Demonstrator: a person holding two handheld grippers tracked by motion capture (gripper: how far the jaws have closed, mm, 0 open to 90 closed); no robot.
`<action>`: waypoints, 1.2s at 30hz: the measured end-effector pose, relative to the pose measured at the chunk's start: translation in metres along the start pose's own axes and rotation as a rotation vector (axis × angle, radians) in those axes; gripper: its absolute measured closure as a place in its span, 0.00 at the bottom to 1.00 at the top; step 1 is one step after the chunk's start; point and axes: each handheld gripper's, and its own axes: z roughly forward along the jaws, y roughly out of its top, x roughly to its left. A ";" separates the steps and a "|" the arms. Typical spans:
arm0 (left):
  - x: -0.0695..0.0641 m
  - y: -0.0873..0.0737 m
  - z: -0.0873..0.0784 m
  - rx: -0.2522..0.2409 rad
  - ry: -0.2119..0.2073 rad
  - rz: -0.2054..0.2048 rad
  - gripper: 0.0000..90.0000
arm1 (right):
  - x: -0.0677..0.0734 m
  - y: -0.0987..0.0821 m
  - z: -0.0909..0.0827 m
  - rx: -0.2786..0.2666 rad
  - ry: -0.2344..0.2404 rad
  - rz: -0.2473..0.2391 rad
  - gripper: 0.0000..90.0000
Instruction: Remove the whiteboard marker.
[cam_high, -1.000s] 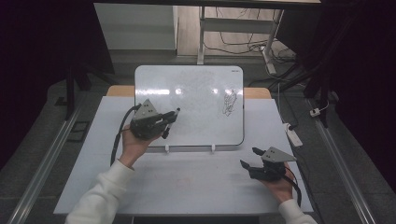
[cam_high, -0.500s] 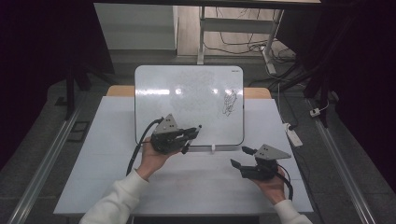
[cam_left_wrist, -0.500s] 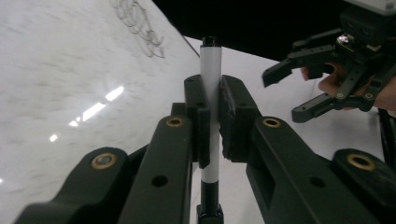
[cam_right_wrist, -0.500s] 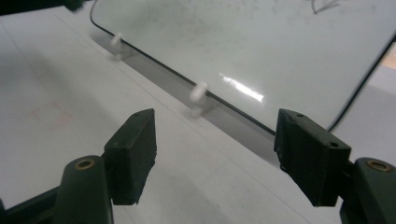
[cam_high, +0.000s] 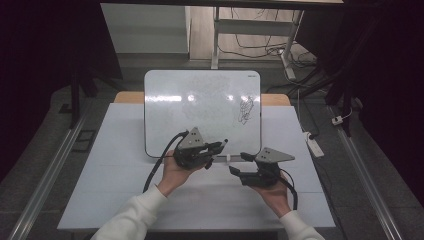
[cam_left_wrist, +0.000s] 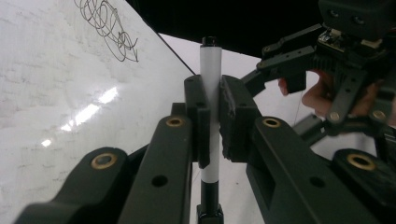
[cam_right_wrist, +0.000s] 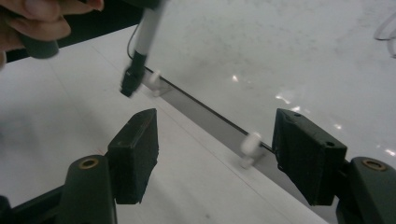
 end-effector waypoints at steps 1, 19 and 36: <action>-0.001 0.000 0.001 0.001 0.003 0.003 0.91 | 0.000 0.000 0.000 0.000 0.000 0.000 0.36; -0.013 -0.002 0.016 0.024 0.012 0.041 0.91 | 0.015 0.016 0.039 0.067 0.124 0.142 0.62; -0.021 -0.002 0.021 0.034 0.002 0.061 0.89 | 0.010 0.015 0.049 0.133 0.139 0.225 0.85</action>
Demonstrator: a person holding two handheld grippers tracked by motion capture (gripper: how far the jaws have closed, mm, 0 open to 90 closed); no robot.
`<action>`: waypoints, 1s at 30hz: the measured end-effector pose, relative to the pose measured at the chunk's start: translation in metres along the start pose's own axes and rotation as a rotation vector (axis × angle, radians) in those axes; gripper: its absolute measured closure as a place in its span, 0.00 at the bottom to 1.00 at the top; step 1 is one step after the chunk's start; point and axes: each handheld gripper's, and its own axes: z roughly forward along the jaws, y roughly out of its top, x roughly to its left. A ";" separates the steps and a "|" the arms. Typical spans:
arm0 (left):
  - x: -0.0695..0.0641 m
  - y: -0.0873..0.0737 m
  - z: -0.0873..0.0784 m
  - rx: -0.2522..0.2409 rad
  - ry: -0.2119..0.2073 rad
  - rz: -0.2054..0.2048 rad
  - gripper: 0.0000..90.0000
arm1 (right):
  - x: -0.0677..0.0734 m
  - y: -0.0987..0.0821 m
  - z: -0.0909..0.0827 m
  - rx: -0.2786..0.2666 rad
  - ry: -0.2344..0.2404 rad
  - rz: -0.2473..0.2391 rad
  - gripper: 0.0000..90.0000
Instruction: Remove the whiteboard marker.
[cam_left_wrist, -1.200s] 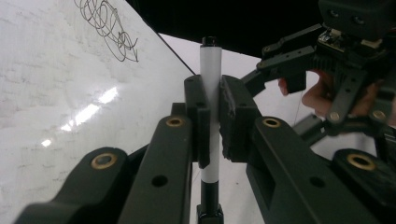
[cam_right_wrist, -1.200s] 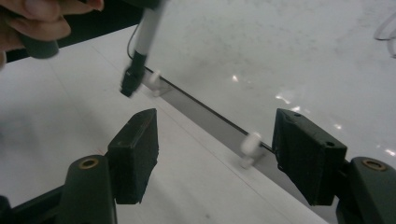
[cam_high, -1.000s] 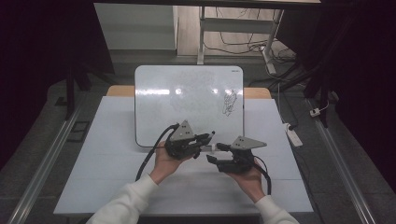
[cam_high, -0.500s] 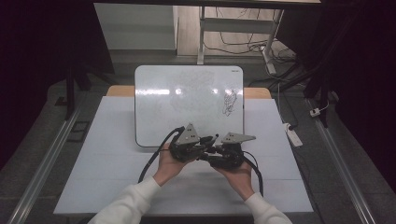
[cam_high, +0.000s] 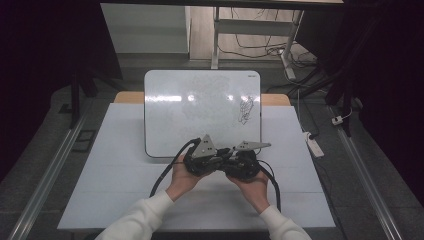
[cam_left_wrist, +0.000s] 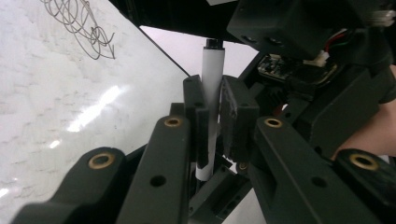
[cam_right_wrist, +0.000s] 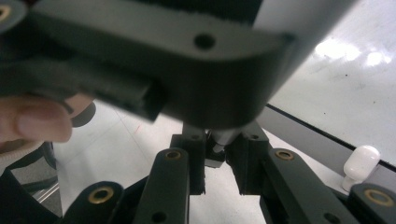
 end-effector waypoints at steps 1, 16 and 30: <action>0.001 0.000 0.000 -0.002 -0.008 -0.005 0.89 | 0.000 0.000 0.000 0.002 0.000 -0.003 0.85; 0.028 -0.035 -0.055 0.019 0.056 -0.168 0.51 | -0.011 0.000 -0.012 -0.067 -0.040 -0.061 0.86; 0.026 -0.100 -0.121 0.120 0.126 -0.264 0.34 | -0.030 0.011 -0.044 -0.175 -0.076 -0.136 0.86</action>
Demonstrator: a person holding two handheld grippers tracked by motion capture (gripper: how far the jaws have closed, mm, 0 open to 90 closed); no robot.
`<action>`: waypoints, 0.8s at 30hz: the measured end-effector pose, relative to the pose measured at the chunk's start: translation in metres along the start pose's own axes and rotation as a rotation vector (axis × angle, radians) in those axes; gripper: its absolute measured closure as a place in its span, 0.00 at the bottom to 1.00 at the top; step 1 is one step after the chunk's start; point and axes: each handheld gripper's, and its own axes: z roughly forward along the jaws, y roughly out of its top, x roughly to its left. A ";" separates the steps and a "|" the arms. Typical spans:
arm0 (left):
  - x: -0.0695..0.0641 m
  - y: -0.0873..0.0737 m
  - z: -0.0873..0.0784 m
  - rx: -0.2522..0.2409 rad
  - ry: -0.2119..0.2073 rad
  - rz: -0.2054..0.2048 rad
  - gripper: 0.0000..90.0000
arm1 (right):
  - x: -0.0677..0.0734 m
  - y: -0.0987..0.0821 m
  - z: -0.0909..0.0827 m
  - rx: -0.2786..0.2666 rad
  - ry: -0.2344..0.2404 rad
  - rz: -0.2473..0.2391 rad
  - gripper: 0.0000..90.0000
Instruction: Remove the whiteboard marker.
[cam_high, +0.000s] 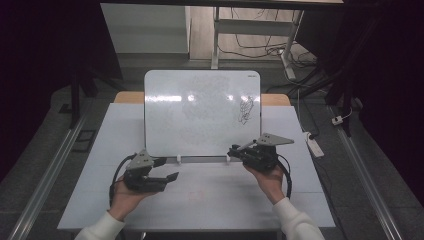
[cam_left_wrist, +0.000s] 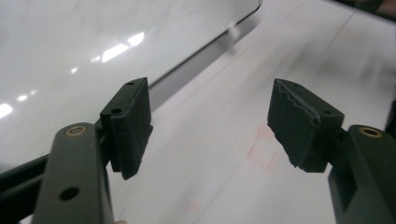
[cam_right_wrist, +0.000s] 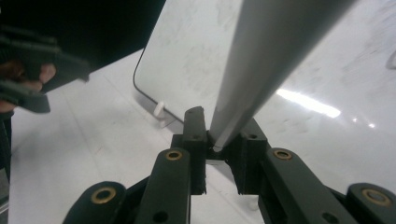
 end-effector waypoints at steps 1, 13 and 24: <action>0.004 -0.011 -0.006 0.012 0.020 -0.010 0.34 | -0.001 0.001 -0.002 -0.006 -0.004 -0.004 0.86; 0.023 -0.050 -0.021 0.019 0.102 -0.075 0.32 | -0.012 0.008 -0.020 -0.070 -0.062 -0.062 0.86; 0.031 -0.057 -0.017 0.035 0.143 -0.093 0.32 | -0.027 0.016 -0.030 -0.119 -0.142 -0.084 0.86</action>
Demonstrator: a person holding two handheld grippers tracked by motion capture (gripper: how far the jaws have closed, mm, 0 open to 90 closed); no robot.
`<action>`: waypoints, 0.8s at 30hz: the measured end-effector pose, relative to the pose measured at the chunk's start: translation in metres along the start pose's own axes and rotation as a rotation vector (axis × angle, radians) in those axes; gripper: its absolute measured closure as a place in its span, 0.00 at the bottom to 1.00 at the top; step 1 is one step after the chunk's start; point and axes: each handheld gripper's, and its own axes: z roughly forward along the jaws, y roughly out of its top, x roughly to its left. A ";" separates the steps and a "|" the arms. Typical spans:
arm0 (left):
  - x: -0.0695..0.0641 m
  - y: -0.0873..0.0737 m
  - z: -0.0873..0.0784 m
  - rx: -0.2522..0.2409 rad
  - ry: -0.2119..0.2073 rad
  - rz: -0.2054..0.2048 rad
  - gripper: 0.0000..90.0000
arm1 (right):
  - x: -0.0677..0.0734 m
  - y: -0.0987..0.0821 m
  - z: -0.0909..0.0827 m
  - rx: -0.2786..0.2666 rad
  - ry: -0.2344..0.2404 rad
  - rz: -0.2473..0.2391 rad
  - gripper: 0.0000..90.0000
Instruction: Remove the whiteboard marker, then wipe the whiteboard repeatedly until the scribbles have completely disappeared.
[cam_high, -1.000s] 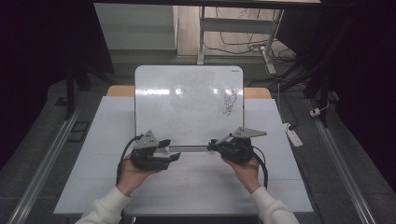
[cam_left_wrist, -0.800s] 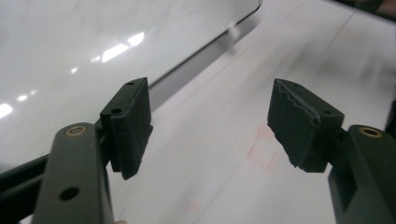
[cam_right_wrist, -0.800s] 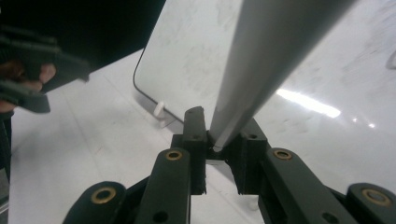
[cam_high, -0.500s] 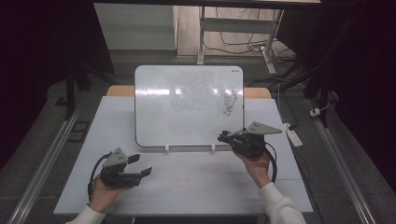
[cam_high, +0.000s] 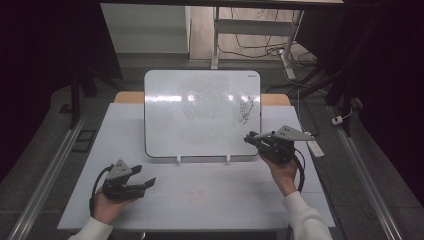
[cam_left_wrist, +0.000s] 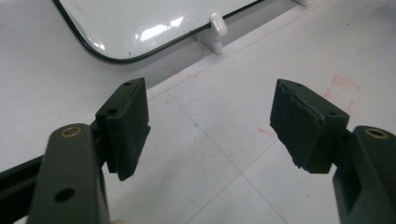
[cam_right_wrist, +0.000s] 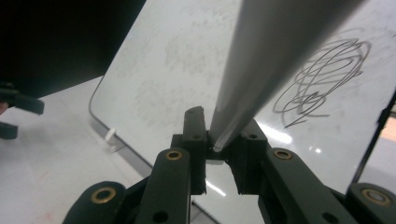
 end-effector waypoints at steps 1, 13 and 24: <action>0.001 0.000 0.000 0.000 0.002 -0.005 0.32 | -0.001 0.001 0.000 -0.002 -0.007 -0.002 0.86; 0.001 -0.001 0.002 0.005 0.005 -0.004 0.32 | -0.021 0.015 0.002 -0.052 -0.070 0.004 0.86; 0.003 -0.002 0.004 0.009 0.006 -0.004 0.32 | -0.046 0.017 0.015 -0.056 -0.126 0.024 0.86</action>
